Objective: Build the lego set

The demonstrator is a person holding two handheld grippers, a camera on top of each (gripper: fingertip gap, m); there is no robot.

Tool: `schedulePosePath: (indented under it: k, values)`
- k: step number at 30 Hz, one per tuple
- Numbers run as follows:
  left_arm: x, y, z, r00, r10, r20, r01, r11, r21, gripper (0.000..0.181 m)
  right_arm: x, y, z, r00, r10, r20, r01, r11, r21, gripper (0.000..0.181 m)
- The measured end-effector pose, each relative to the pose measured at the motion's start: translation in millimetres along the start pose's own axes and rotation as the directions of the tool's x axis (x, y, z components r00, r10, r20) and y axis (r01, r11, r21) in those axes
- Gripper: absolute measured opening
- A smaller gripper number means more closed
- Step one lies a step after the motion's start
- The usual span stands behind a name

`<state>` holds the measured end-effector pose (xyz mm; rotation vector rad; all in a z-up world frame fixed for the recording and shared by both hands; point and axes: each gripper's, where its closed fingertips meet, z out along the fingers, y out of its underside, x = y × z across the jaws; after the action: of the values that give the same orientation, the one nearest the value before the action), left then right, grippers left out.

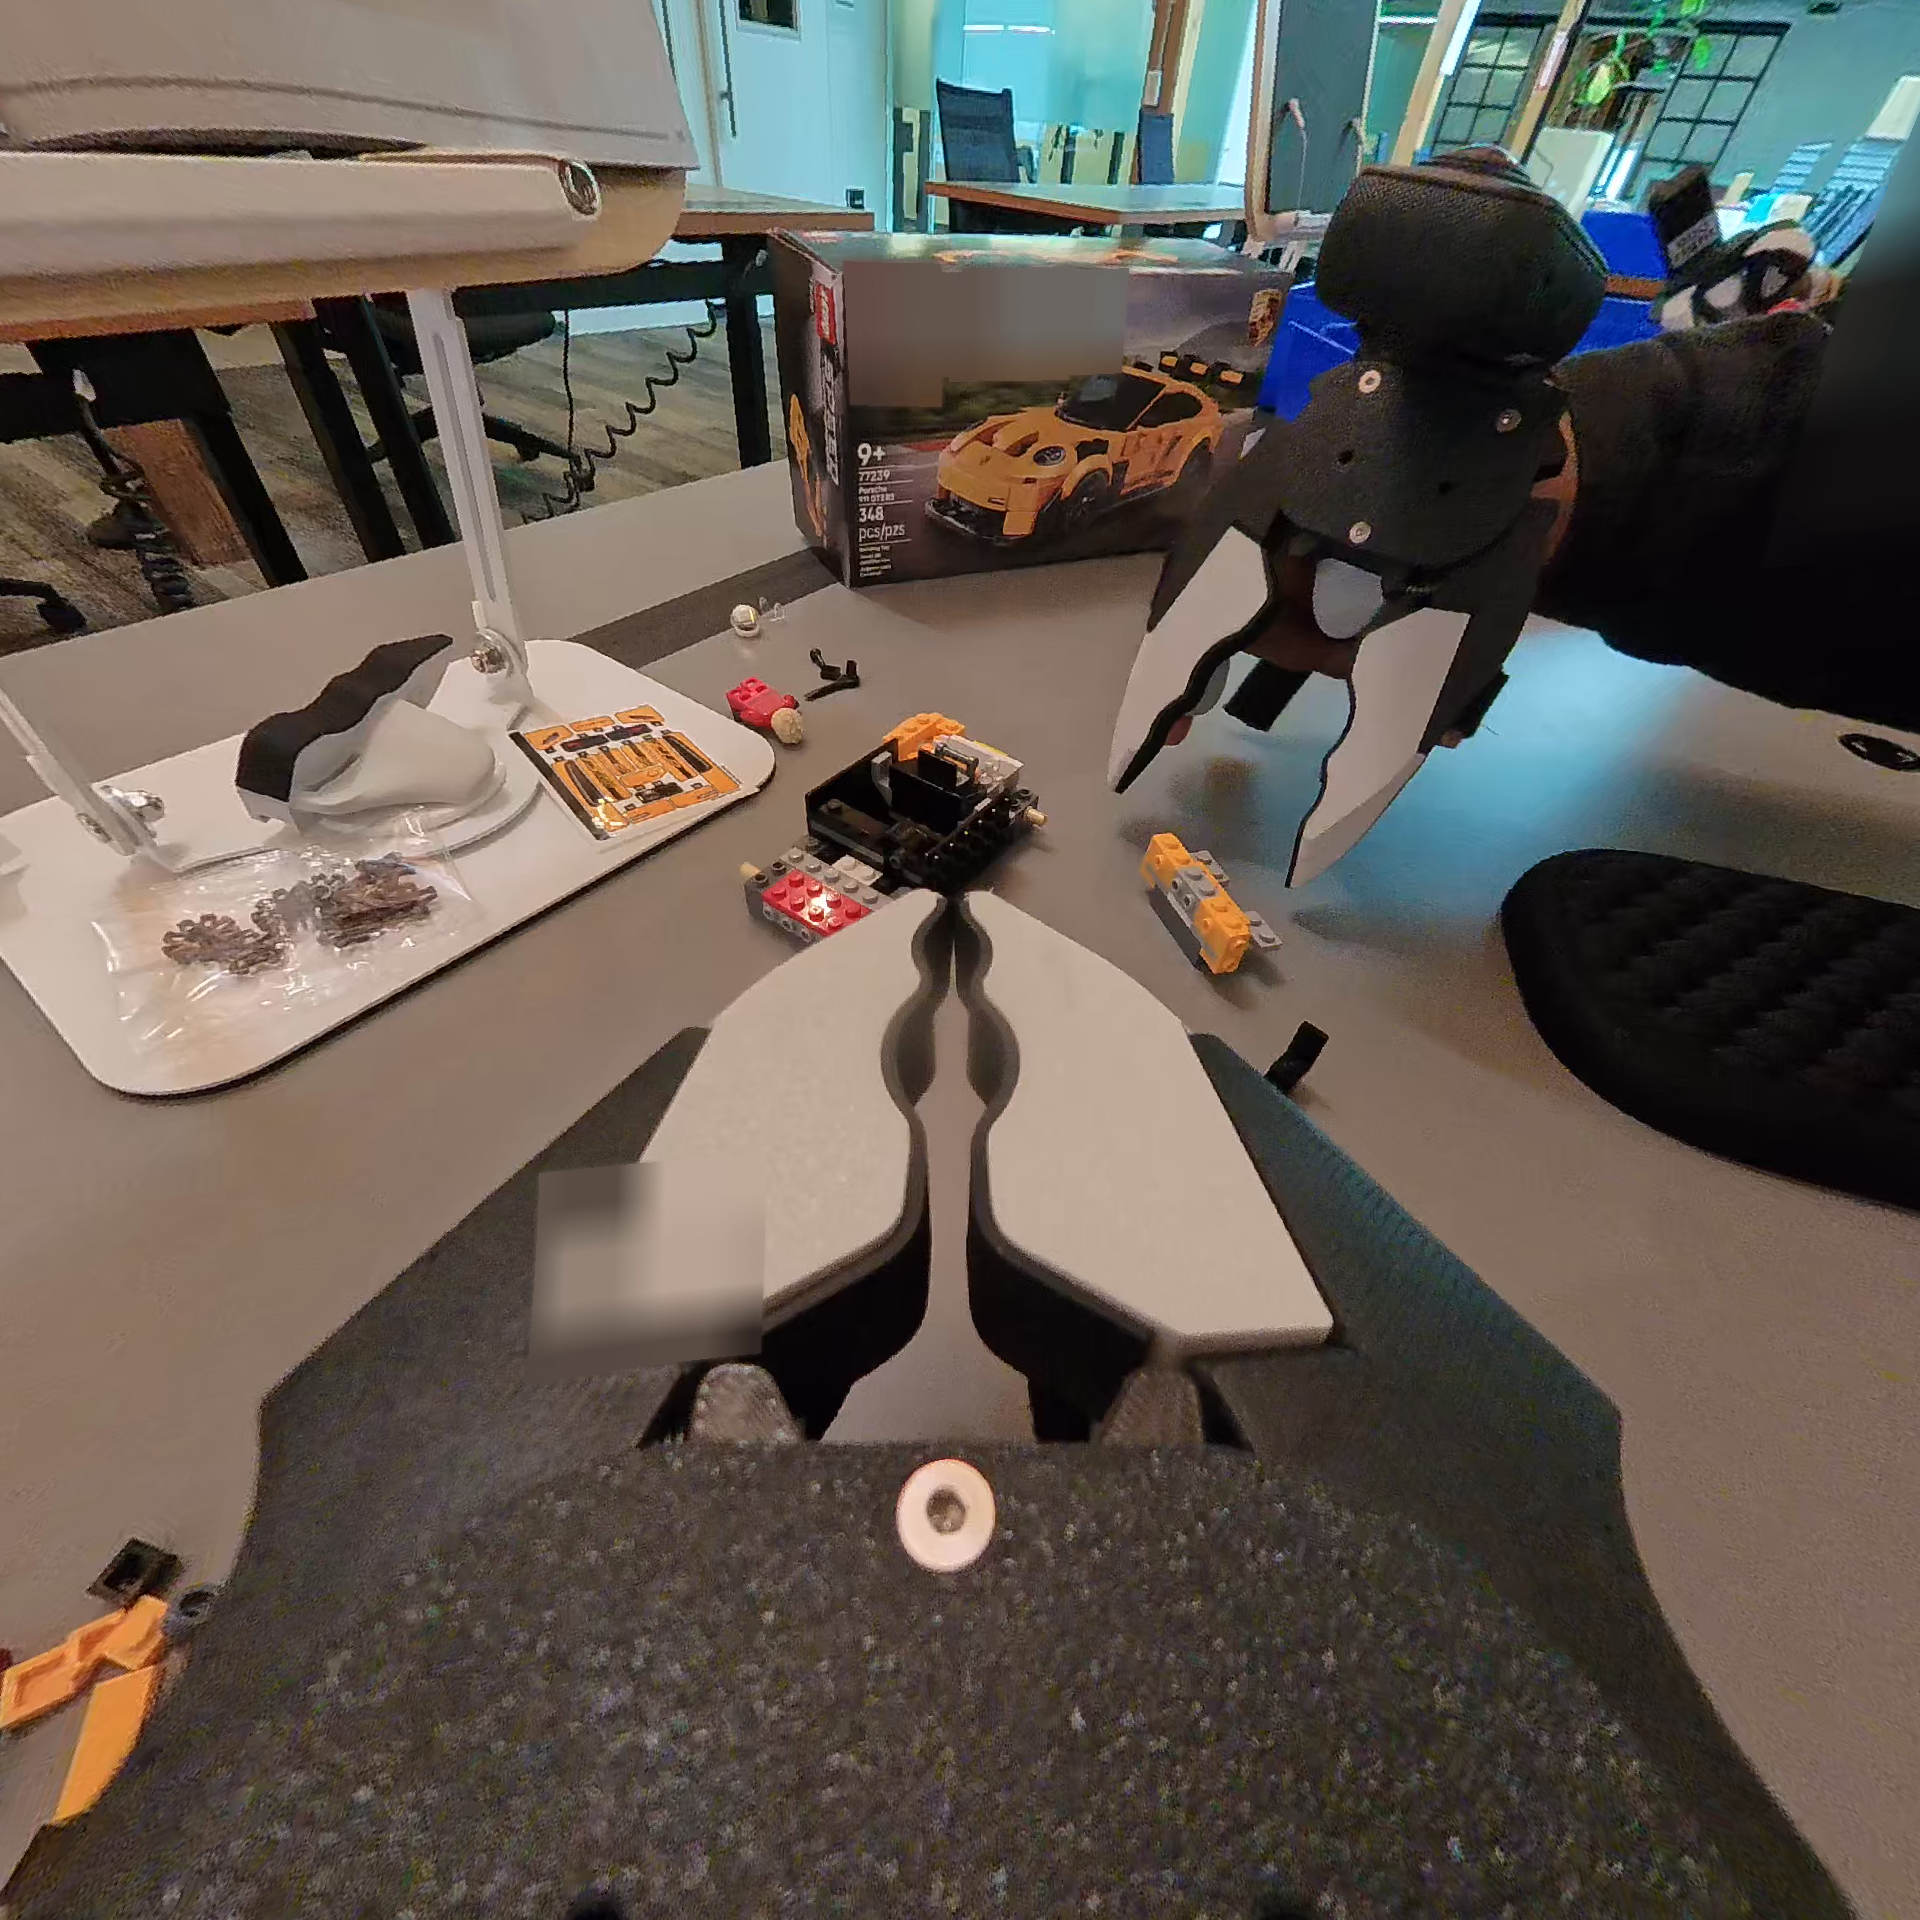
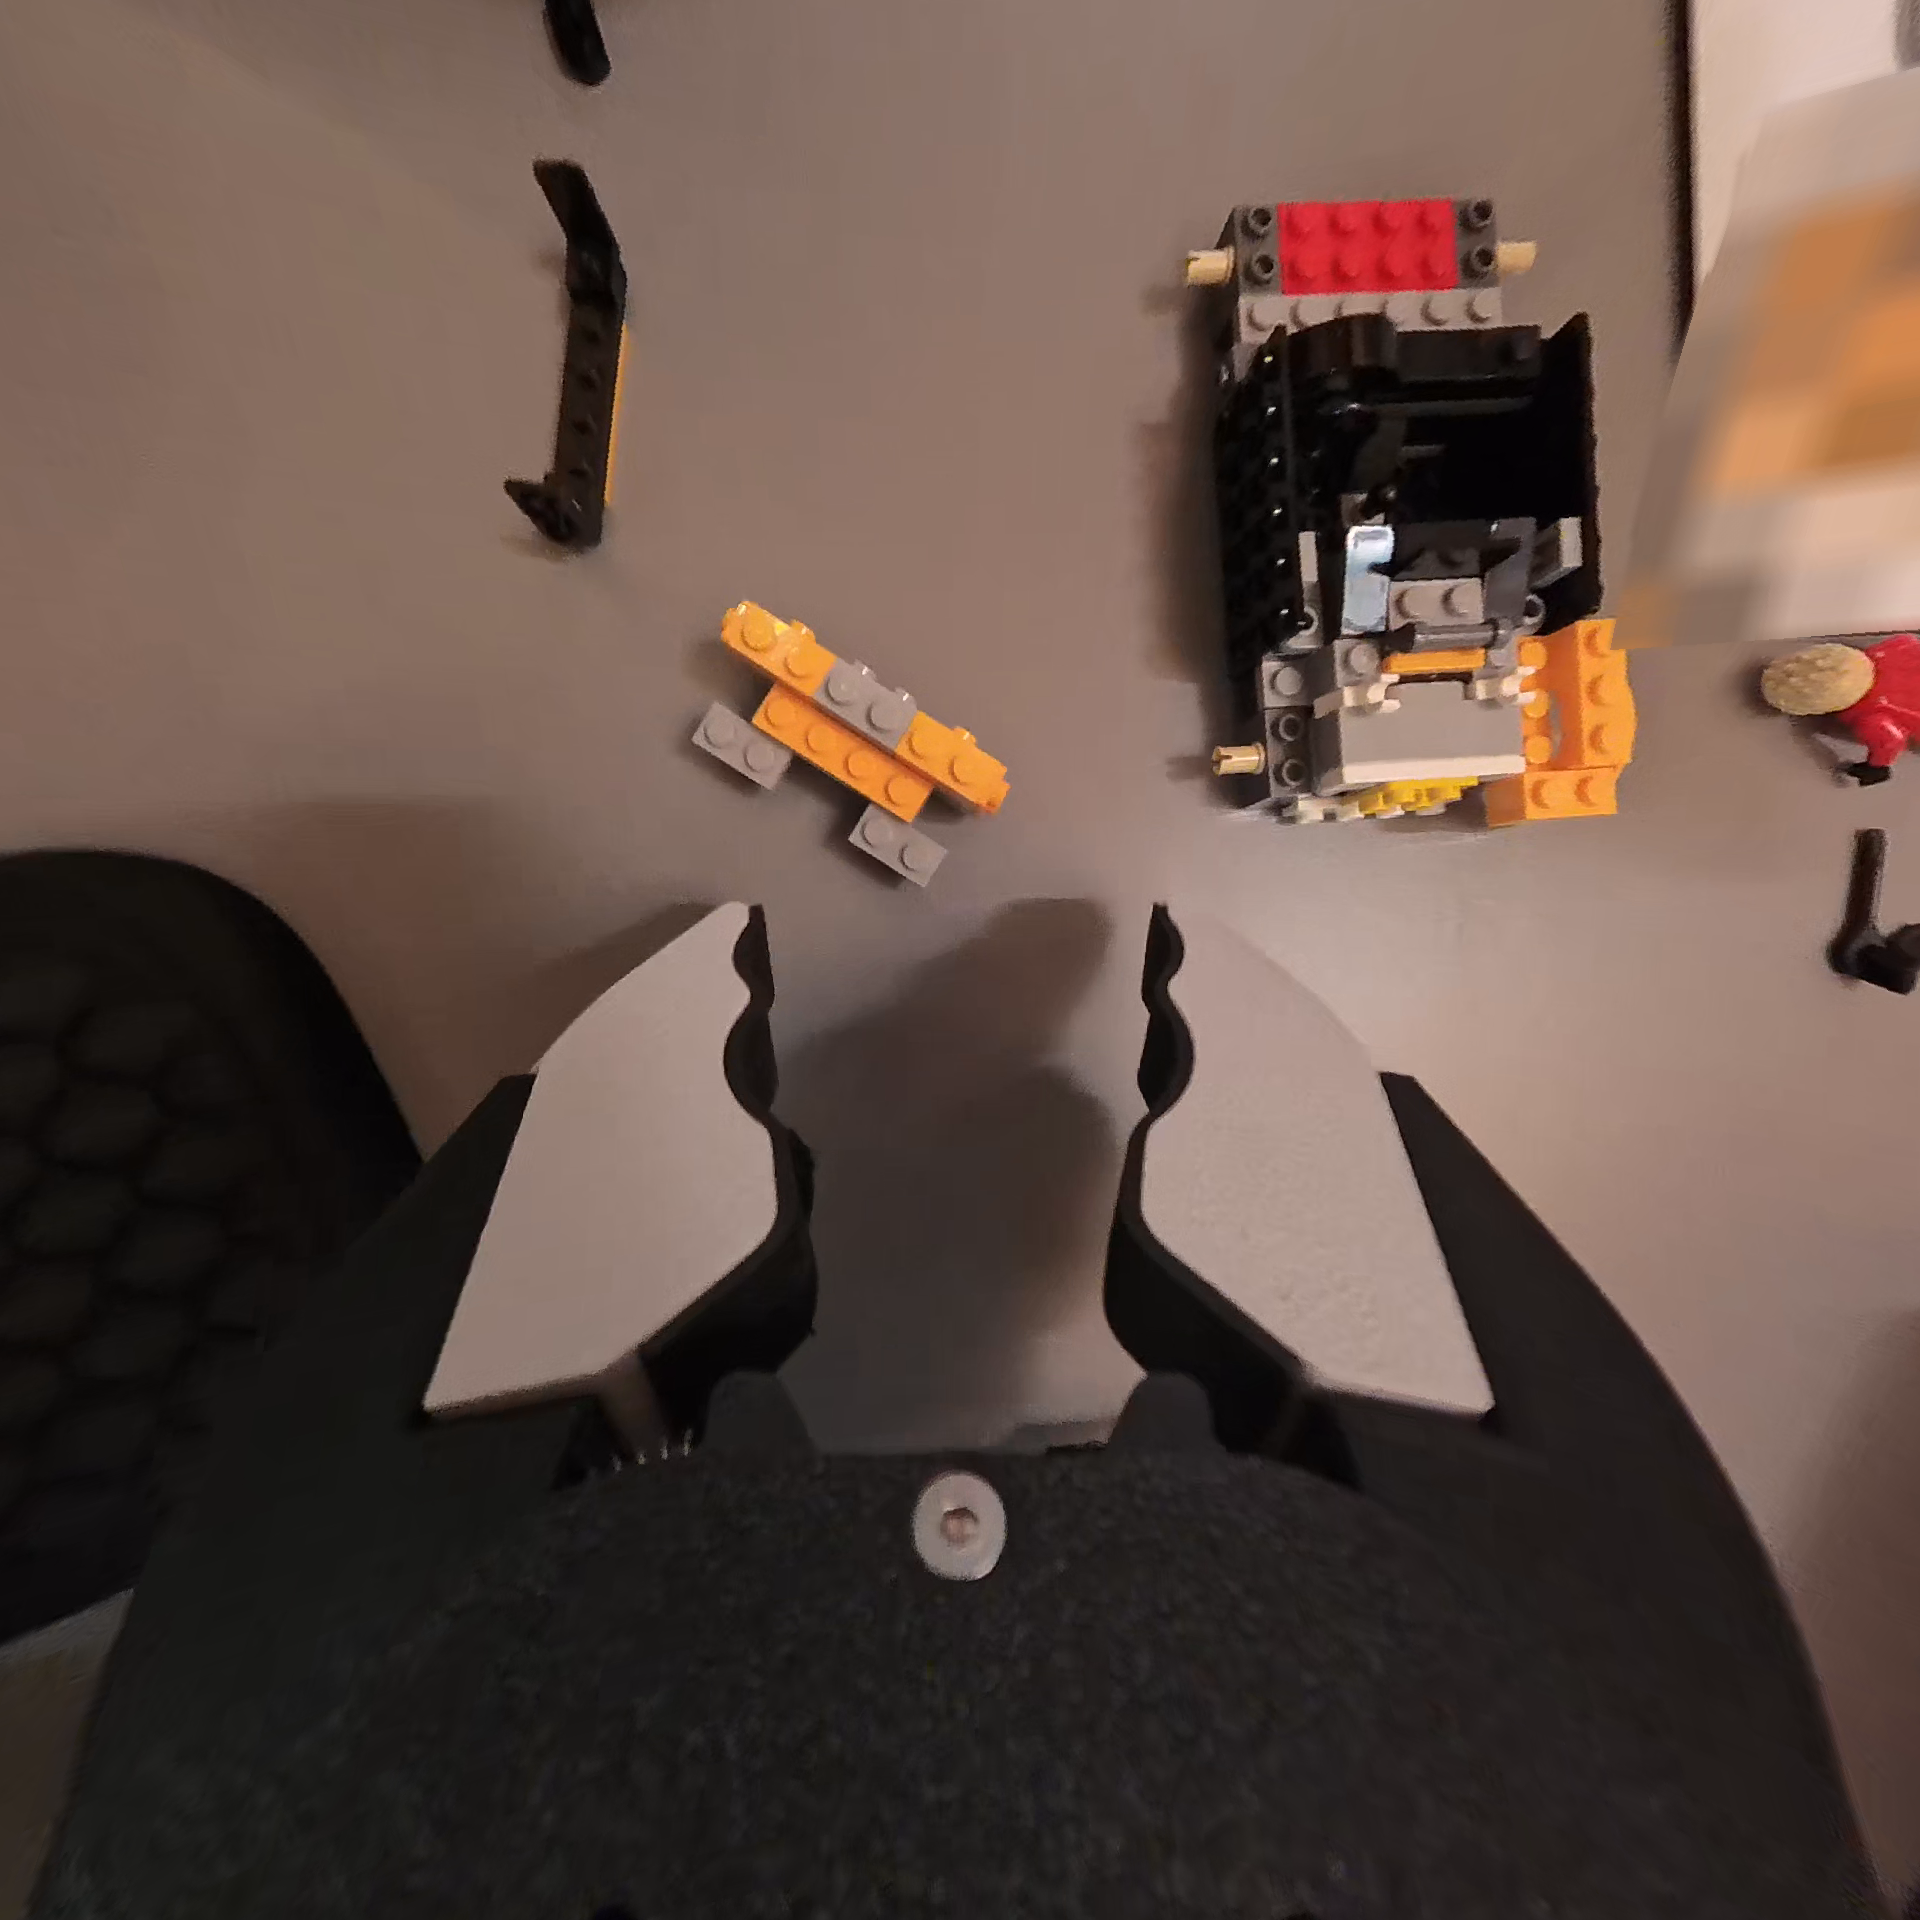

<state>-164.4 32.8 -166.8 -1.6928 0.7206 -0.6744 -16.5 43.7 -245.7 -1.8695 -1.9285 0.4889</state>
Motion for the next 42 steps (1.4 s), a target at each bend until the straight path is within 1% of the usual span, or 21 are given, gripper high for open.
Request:
schedulePosePath:
  k: [4, 8, 9, 12, 13, 16, 20, 22, 24, 26, 28, 29, 31, 33, 35, 36, 38, 40, 42]
  values:
    - [-1, 2, 1, 1.0, -0.009, 0.0, 0.009, 1.0, -0.007, 0.0, 0, 0, 5, 0.997, -0.065, 0.03, 0.065, 0.998, -0.021, 0.067]
    - [-2, 4, 2, 1.0, -0.018, -0.004, 0.018, 1.0, -0.016, 0.0, 0, -12, 12, 0.993, -0.105, 0.049, 0.105, 0.994, 0.011, 0.06]
    - [-2, 5, 2, 1.0, -0.02, -0.006, 0.019, 1.0, -0.017, 0.0, -1, -15, 15, 0.993, -0.106, 0.056, 0.105, 0.994, 0.017, 0.056]
    - [-2, 5, 2, 1.0, -0.025, -0.009, 0.025, 1.0, -0.018, 0.0, -3, -20, 19, 0.995, -0.079, 0.06, 0.077, 0.996, 0.036, 0.036]
    - [-2, 5, 2, 1.0, -0.027, -0.01, 0.027, 0.999, -0.017, 0.0, -5, -22, 19, 0.996, -0.067, 0.052, 0.066, 0.997, 0.038, 0.031]
    - [0, 4, 2, 0.999, -0.033, -0.02, 0.033, 0.999, -0.018, 0.0, -8, -25, 21, 1.0, -0.01, 0.002, 0.01, 0.999, 0.035, 0.03]
    - [4, 8, 3, 0.999, -0.029, -0.044, 0.028, 0.999, -0.042, 0.0, -7, -29, 24, 0.989, 0.125, -0.082, -0.123, 0.992, 0.028, 0.03]
    - [7, 11, 5, 0.998, -0.026, -0.059, 0.022, 0.998, -0.061, 0.0, -8, -33, 24, 0.975, 0.193, -0.112, -0.189, 0.981, 0.044, 0.03]
    - [9, 13, 5, 0.998, -0.017, -0.065, 0.013, 0.997, -0.072, 0.0, -7, -33, 22, 0.964, 0.221, -0.149, -0.217, 0.975, 0.042, 0.041]
    - [10, 14, 5, 0.998, -0.011, -0.068, 0.005, 0.997, -0.076, 0.0, -9, -36, 11, 0.961, 0.219, -0.169, -0.211, 0.975, 0.066, 0.044]
    - [11, 14, 5, 0.997, -0.009, -0.073, 0.004, 0.997, -0.078, 0.0, -23, -46, 1, 0.975, 0.173, -0.141, -0.16, 0.982, 0.096, 0.043]
    - [12, 15, 6, 0.997, -0.011, -0.078, 0.004, 0.997, -0.081, 0.0, -36, -51, -1, 0.984, 0.146, -0.106, -0.136, 0.986, 0.097, 0.041]
    - [15, 16, 7, 0.996, -0.01, -0.09, 0.002, 0.996, -0.089, 0.001, -60, -61, 6, 0.993, 0.109, -0.049, -0.103, 0.99, 0.1, 0.037]
    - [18, 17, 7, 0.995, 0.0, -0.101, -0.01, 0.995, -0.097, 0.001, -73, -63, 24, 0.995, 0.095, -0.031, -0.093, 0.994, 0.066, 0.037]
    - [20, 19, 8, 0.994, 0.016, -0.109, -0.028, 0.994, -0.107, 0.001, -72, -60, 37, 0.994, 0.096, -0.043, -0.094, 0.995, 0.044, 0.034]
    - [21, 20, 8, 0.994, 0.026, -0.11, -0.038, 0.993, -0.11, 0.001, -69, -60, 40, 0.993, 0.11, -0.046, -0.108, 0.993, 0.044, 0.029]
    - [21, 21, 7, 0.993, 0.043, -0.11, -0.056, 0.992, -0.116, 0.001, -62, -61, 41, 0.989, 0.14, -0.049, -0.137, 0.989, 0.059, 0.009]
    - [23, 21, 7, 0.992, 0.047, -0.119, -0.061, 0.991, -0.118, 0.001, -63, -61, 39, 0.992, 0.126, -0.026, -0.124, 0.991, 0.055, 0.008]
    - [26, 21, 8, 0.99, 0.047, -0.136, -0.063, 0.991, -0.119, 0.001, -64, -57, 37, 0.997, 0.077, -0.019, -0.076, 0.996, 0.047, 0.008]
